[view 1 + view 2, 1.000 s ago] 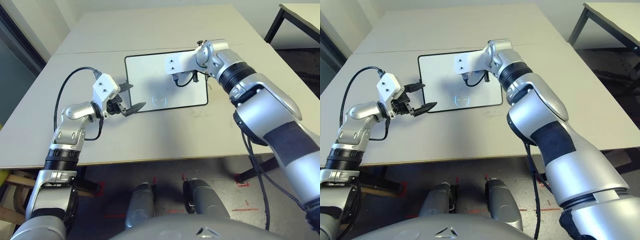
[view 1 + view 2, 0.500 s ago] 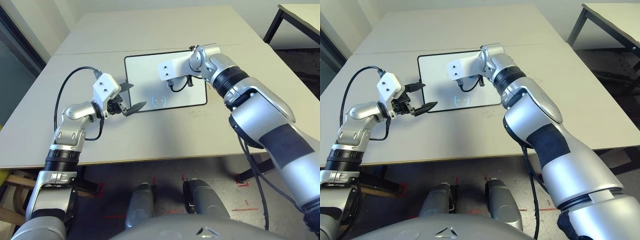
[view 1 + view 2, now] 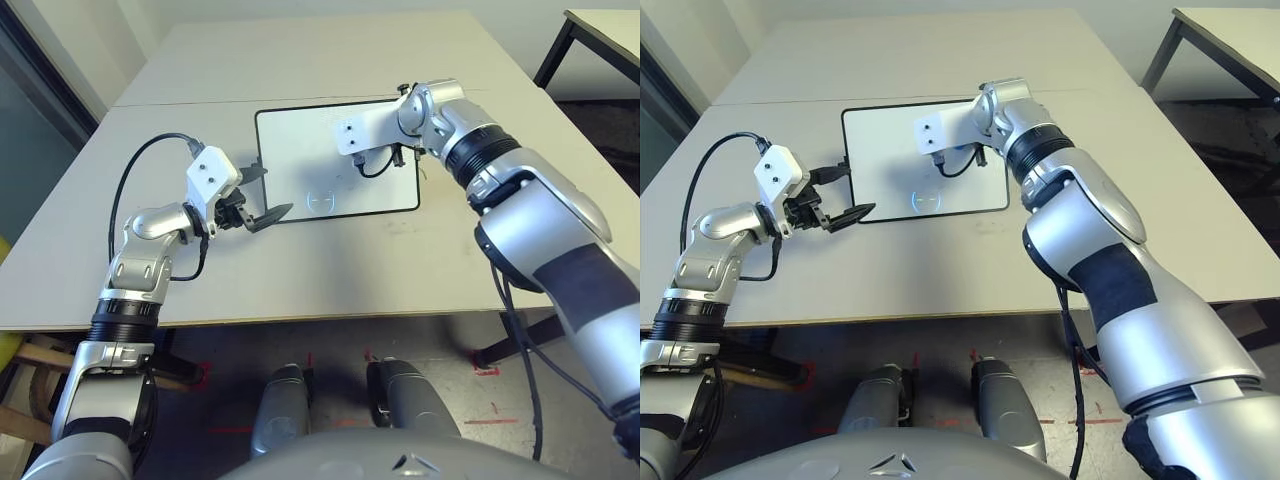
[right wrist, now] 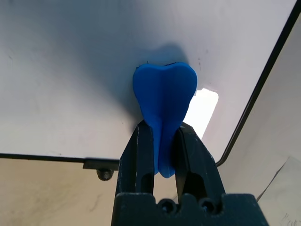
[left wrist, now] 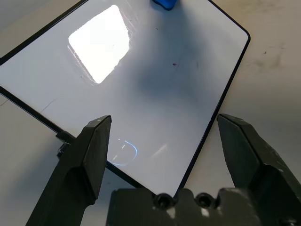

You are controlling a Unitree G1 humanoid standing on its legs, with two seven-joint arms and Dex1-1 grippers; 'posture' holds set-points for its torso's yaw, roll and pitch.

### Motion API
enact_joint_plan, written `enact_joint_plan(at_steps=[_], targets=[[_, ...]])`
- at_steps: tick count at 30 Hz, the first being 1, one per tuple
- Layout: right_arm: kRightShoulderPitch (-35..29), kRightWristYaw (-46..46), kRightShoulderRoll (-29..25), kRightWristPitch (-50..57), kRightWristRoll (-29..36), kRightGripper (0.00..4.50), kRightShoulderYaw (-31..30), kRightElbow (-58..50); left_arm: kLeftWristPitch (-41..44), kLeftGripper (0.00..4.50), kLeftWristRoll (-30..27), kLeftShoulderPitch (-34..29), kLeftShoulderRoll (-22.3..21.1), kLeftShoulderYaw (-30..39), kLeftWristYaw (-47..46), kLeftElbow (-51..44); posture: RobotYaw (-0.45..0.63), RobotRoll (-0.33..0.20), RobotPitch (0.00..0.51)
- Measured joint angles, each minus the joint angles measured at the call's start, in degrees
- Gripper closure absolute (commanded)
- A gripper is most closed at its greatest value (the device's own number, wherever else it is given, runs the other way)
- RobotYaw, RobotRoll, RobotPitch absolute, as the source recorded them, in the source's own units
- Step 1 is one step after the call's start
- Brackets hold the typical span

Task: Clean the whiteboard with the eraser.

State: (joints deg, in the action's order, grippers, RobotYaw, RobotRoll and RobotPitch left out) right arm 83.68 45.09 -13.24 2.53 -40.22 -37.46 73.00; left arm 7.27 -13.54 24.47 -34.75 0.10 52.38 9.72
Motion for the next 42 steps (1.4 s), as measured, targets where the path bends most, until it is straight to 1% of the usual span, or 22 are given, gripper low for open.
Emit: enact_joint_plan(at_steps=[10, 16, 21, 26, 29, 32, 35, 38, 42], targets=[[0.0, -1.8, -3.8, 0.8, -0.8, 4.11, 0.1, 1.4, -0.1, 0.00, 0.0, 0.4, 0.0, 0.0, 0.1, 0.4, -0.05, 0.000, 0.061], [0.1, -1.8, -4.1, 1.5, -0.6, 4.11, 0.9, 1.6, -0.9, 0.00, 0.0, 1.4, 0.3, -0.1, 0.1, 1.9, -0.06, 0.000, 0.056], [0.5, 1.8, -4.2, 1.9, 1.3, 4.11, 3.2, 1.5, -2.0, 0.00, 0.1, 1.8, 0.5, -0.1, 0.2, 3.3, -0.07, 0.000, 0.055], [0.7, 10.1, -5.6, 3.1, 4.4, 4.11, 5.7, 0.0, -3.0, 0.00, 0.2, 2.3, 1.2, -0.3, 0.7, 5.2, -0.10, 0.000, 0.056], [0.6, 17.9, -8.2, 5.9, 6.1, 4.11, 6.9, -2.8, -3.9, 0.00, 0.3, 3.6, 2.3, -0.8, 0.9, 7.1, -0.12, 0.000, 0.057], [-0.9, 26.3, -12.9, 8.6, 7.3, 4.11, 6.9, -7.1, -5.0, 0.00, 0.4, 4.7, 3.2, -1.2, 1.2, 8.8, -0.14, 0.000, 0.057], [-3.3, 30.9, -16.7, 12.2, 8.0, 4.11, 7.3, -8.9, -5.6, 0.00, 0.5, 4.9, 3.6, -1.3, 1.3, 10.1, -0.16, 0.000, 0.056], [-4.0, 30.7, -17.4, 19.7, 10.1, 4.11, 10.2, -7.3, -6.4, 0.00, 0.7, 6.2, 4.9, -1.6, 1.4, 11.7, -0.16, 0.000, 0.056], [-4.0, 23.9, -17.4, 27.8, 13.4, 4.11, 15.1, -4.0, -7.7, 0.00, 1.1, 6.9, 5.6, -1.9, 1.7, 12.7, -0.17, 0.000, 0.055]])
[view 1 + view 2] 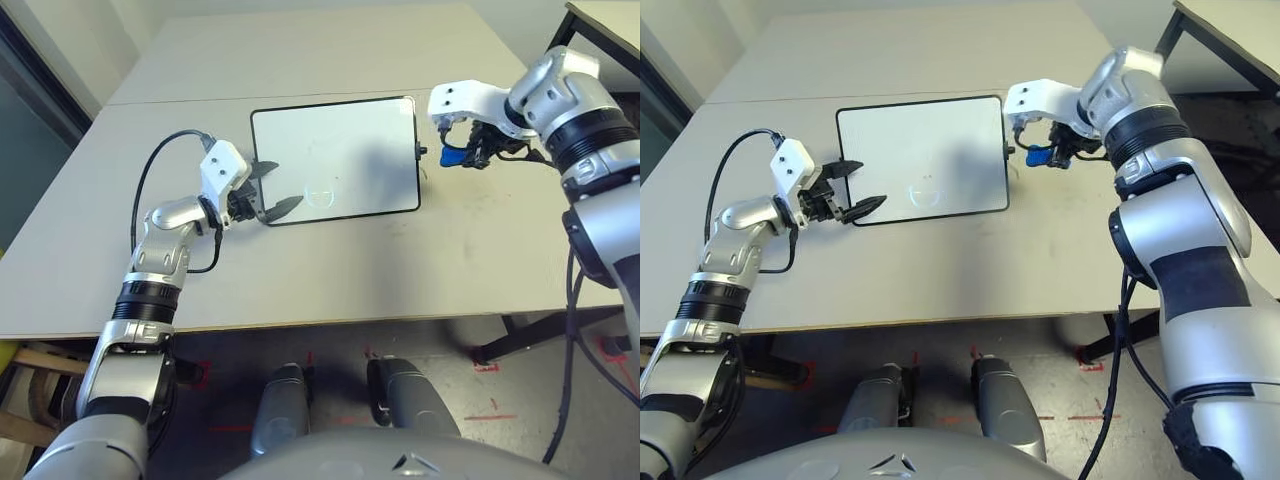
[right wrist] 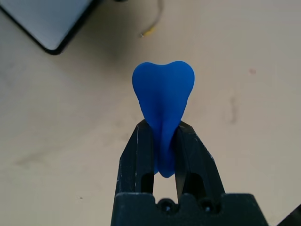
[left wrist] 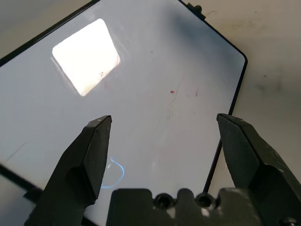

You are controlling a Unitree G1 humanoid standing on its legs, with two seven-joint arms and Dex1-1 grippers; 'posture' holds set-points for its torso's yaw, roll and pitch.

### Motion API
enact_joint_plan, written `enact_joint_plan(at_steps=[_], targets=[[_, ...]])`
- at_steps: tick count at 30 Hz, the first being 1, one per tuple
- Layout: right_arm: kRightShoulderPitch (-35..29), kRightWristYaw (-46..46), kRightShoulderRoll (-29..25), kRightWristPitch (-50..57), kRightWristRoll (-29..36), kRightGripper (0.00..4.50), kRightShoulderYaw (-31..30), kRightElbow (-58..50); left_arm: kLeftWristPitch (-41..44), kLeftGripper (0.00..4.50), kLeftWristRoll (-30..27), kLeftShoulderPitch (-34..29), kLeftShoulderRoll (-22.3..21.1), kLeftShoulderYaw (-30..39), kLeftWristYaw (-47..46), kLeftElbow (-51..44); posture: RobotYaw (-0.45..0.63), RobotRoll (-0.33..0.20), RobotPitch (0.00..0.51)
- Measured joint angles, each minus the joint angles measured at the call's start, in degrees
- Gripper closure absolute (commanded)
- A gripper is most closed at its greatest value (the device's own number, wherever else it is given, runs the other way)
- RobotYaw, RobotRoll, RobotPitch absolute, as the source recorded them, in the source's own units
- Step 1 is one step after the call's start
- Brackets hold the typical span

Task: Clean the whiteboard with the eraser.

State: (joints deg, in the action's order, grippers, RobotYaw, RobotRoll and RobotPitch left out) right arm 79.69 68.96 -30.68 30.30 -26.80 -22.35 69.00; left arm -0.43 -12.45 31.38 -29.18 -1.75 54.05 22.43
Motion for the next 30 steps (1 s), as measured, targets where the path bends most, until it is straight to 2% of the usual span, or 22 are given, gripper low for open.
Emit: enact_joint_plan(at_steps=[3, 9, 12, 15, 30], targets=[[0.0, -4.7, -0.1, 4.3, 2.7, 4.11, 3.5, 2.4, -0.2, 0.00, 0.3, 0.1, 0.3, 0.0, 0.0, 1.1, -0.17, 0.000, 0.053], [-0.3, -19.3, 0.9, 16.6, 11.2, 4.11, 15.2, 6.5, -0.5, 0.00, 0.4, 0.2, 0.4, 0.0, 0.0, 1.1, -0.14, 0.000, 0.054], [-0.7, -26.3, 1.1, 19.5, 15.0, 4.11, 20.3, 6.9, -0.5, 0.00, 0.4, 0.1, 0.4, 0.0, 0.0, 0.9, -0.13, 0.000, 0.056], [-1.7, -30.9, 1.2, 20.4, 17.0, 4.11, 22.8, 6.9, -0.3, 0.00, 0.4, -0.5, 0.0, 0.1, -0.1, 0.1, -0.12, 0.000, 0.057], [-5.4, -35.3, 4.6, 19.7, 17.6, 4.11, 23.0, 7.3, 2.5, 0.00, 0.4, -2.6, -2.0, 0.8, -0.5, -4.5, -0.09, 0.000, 0.053]])
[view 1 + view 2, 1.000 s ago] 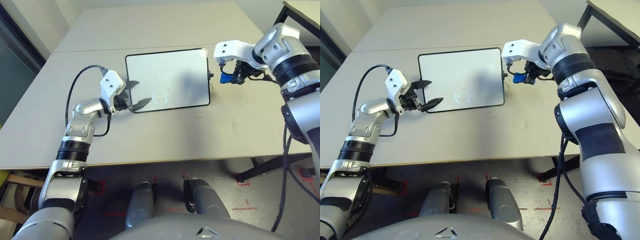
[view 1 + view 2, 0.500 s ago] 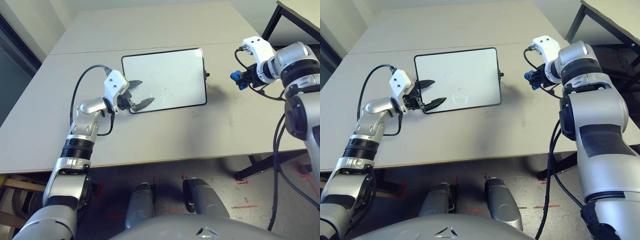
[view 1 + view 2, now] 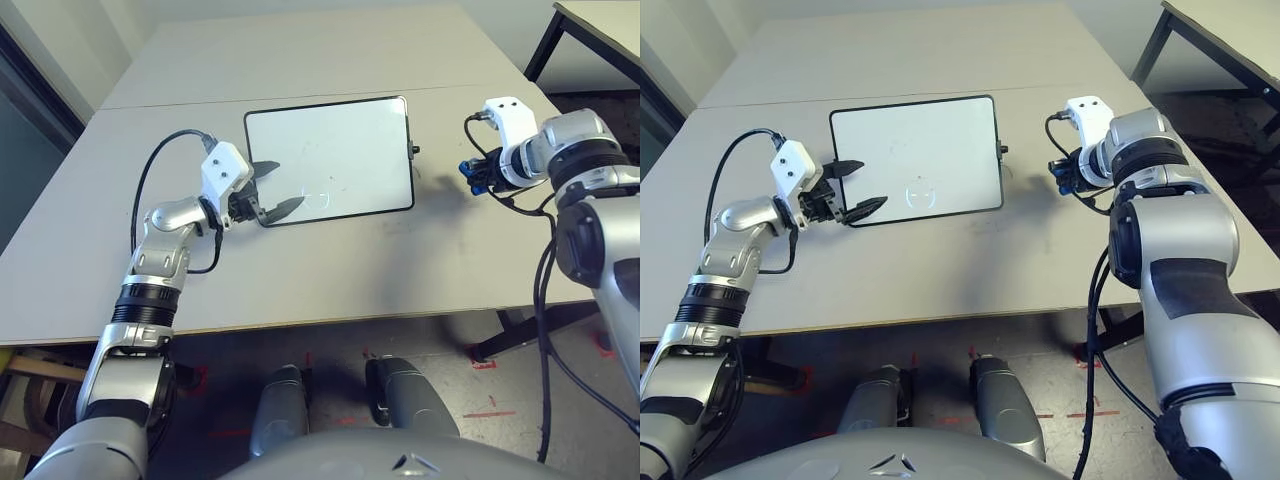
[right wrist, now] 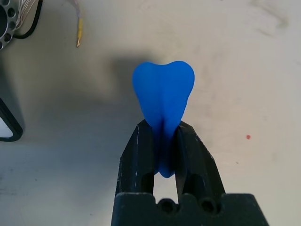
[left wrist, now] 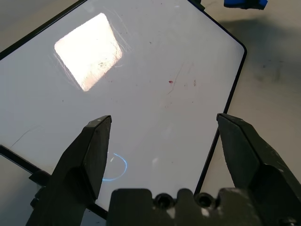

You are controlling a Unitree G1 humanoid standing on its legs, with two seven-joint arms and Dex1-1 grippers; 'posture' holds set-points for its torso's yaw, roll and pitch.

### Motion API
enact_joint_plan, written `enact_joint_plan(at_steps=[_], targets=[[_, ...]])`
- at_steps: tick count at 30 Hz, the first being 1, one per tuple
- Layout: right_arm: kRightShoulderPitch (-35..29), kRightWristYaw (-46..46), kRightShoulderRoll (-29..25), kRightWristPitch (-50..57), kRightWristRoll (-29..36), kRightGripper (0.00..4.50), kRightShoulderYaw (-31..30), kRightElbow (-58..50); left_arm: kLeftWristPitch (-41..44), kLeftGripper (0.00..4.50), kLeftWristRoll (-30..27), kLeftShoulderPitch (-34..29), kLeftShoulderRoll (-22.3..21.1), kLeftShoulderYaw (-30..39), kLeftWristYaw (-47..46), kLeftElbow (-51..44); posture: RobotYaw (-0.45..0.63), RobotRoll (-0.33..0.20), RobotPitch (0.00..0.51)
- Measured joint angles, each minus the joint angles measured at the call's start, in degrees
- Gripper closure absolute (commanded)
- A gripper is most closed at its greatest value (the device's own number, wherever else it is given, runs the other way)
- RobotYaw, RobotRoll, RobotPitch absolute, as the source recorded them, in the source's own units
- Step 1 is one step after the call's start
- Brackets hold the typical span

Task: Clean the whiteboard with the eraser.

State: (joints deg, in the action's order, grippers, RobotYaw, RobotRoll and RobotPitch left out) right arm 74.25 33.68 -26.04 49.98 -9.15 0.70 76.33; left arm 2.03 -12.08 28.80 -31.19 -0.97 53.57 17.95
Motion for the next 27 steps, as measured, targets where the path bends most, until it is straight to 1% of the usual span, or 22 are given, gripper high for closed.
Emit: enact_joint_plan(at_steps=[2, 4, 6, 11, 13, 14, 17, 20, 25, 27], targets=[[-0.4, -0.5, 0.1, 0.0, 0.1, 4.11, 0.1, 0.1, 0.4, 0.00, 0.0, -0.1, -0.6, 0.2, 0.0, -0.5, -0.08, 0.000, 0.054], [-0.6, -1.1, 0.2, 0.0, 0.2, 3.37, 0.2, 0.2, 0.6, 0.00, -0.1, -0.2, -0.9, 0.5, 0.0, -1.4, -0.08, 0.000, 0.053], [-0.7, -1.6, 0.5, -0.1, 0.5, 2.74, 0.3, 0.2, 0.8, 0.00, -0.1, -0.2, -1.2, 0.5, 0.0, -1.6, -0.08, 0.000, 0.051], [-0.7, -2.9, 0.8, -0.4, 1.8, 0.85, 1.9, 0.2, 1.5, 0.00, -0.1, -0.3, -1.6, 0.7, 0.0, -1.6, -0.08, 0.000, 0.049], [-0.7, -3.0, 0.8, -0.7, 2.1, 0.17, 2.4, 0.2, 1.9, 0.00, -0.4, -0.3, -1.7, 1.3, 0.0, -1.7, -0.08, 0.000, 0.047], [-0.7, -3.0, 0.8, -0.8, 2.3, 0.04, 2.4, 0.2, 2.1, 0.00, -0.6, -0.3, -1.7, 1.7, 0.0, -1.7, -0.08, 0.000, 0.046], [-0.6, -2.6, 0.3, -3.1, 1.8, 0.04, 1.4, 0.1, 2.9, 0.00, -1.9, -0.2, -2.3, 3.5, -0.3, -2.0, -0.08, 0.000, 0.044], [-0.6, -1.8, -0.8, -9.0, 1.2, 0.04, 0.4, -1.1, 4.9, 0.00, -4.1, -0.2, -2.8, 7.5, -2.3, -3.0, -0.07, 0.000, 0.044], [-0.5, -2.1, -2.9, -16.9, 4.3, 0.04, 4.0, -3.9, 7.9, 0.00, -6.2, 0.1, -4.1, 14.7, -8.6, -3.7, -0.06, 0.000, 0.053], [-2.3, -1.9, -3.5, -23.4, 6.0, 0.04, 5.5, -6.4, 9.5, 0.00, -6.6, 0.1, -4.2, 17.3, -12.3, -3.6, -0.06, 0.000, 0.057]])
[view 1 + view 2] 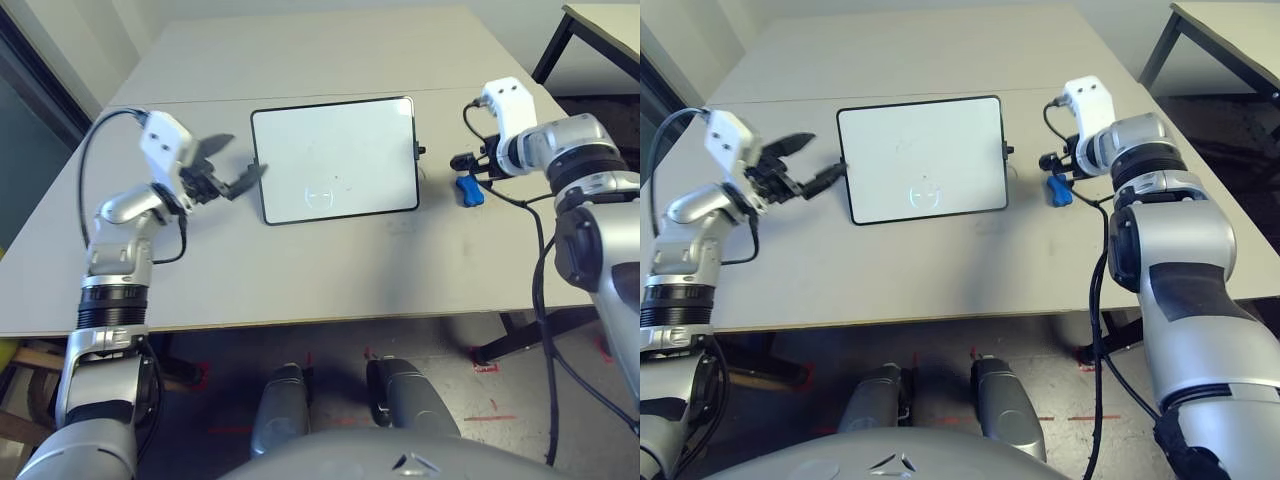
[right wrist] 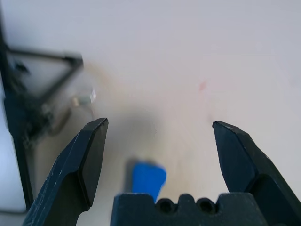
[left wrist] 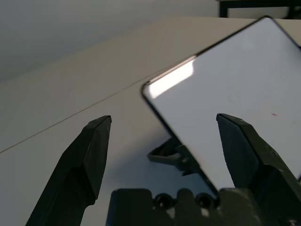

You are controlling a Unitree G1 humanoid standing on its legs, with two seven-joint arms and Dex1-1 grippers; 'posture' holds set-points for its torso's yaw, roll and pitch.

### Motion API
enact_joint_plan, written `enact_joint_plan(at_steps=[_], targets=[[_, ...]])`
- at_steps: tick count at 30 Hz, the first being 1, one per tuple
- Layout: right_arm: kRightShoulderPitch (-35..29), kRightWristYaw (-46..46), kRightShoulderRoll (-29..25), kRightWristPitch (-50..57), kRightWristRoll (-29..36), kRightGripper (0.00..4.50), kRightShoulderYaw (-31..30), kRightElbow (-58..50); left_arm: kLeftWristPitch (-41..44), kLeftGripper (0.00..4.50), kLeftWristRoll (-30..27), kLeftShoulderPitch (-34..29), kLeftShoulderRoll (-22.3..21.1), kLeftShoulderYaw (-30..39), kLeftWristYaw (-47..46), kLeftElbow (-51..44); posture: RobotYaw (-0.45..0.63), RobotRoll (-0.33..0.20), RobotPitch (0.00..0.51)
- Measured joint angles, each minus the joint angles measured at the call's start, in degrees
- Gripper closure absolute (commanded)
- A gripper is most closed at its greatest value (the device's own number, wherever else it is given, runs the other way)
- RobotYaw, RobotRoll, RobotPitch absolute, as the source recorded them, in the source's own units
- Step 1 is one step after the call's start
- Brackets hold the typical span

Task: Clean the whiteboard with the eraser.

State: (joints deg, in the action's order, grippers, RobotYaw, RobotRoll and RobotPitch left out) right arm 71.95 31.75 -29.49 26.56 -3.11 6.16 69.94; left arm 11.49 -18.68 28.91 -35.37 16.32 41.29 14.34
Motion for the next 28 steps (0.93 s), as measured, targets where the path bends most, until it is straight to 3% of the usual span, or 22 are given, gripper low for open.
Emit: enact_joint_plan(at_steps=[5, 14, 22, 28], targets=[[-7.1, 0.6, -1.6, -13.8, 5.0, 0.04, 5.1, -6.7, 1.9, 0.00, -0.8, 0.3, -1.4, 7.0, -7.6, 1.5, -0.09, 0.000, 0.080], [-20.5, 1.0, -1.3, -21.9, 16.5, 0.04, 15.4, -17.0, -0.9, 0.00, 0.2, 2.5, -2.2, 11.1, -17.0, 15.3, -0.13, 0.000, 0.085], [-28.8, 0.8, -1.3, -23.6, 18.0, 0.04, 15.8, -20.5, -5.6, 0.00, 0.8, 5.8, -3.3, 11.0, -17.8, 25.8, -0.15, 0.000, 0.090], [-30.4, 0.5, -0.7, -24.7, 18.0, 0.04, 14.9, -21.6, -9.0, 0.00, 1.0, 9.1, -3.3, 9.5, -17.0, 33.1, -0.16, 0.000, 0.086]])
